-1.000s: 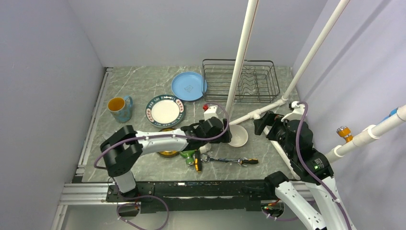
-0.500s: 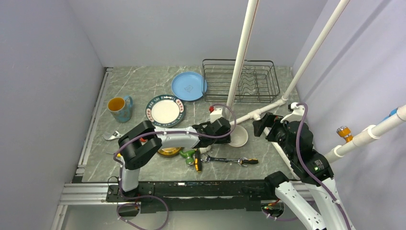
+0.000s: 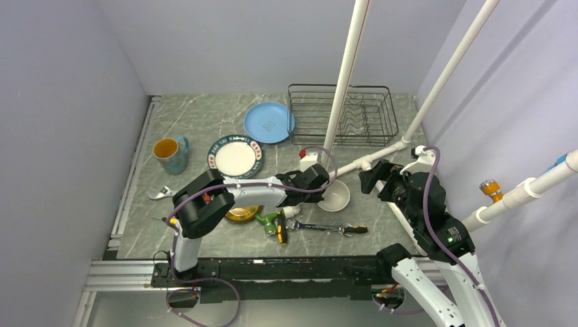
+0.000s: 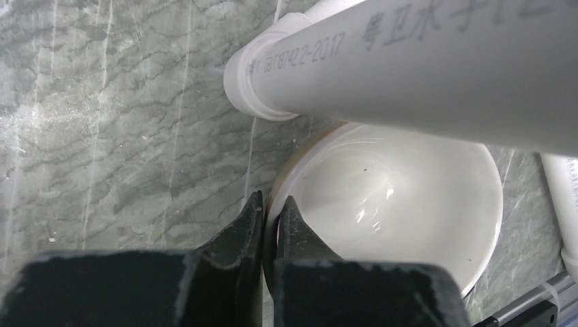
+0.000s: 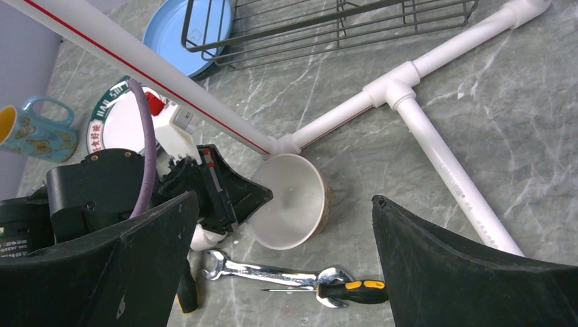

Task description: Load the mixed dishes into the dish rack

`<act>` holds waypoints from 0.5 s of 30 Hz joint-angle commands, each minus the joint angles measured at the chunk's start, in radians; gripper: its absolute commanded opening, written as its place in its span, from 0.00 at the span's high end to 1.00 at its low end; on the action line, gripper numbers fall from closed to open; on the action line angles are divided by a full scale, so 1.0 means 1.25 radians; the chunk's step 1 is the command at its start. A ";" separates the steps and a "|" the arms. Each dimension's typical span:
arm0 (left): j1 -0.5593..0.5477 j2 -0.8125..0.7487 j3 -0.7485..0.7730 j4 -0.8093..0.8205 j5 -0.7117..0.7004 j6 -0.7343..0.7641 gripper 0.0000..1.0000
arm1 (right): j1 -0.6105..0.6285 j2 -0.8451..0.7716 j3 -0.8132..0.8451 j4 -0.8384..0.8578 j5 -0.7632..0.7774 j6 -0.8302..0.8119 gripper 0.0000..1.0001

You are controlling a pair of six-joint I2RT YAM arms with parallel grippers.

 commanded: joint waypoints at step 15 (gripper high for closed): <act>0.053 -0.284 -0.278 0.395 0.342 0.046 1.00 | -0.001 0.016 -0.049 0.022 -0.207 0.021 0.00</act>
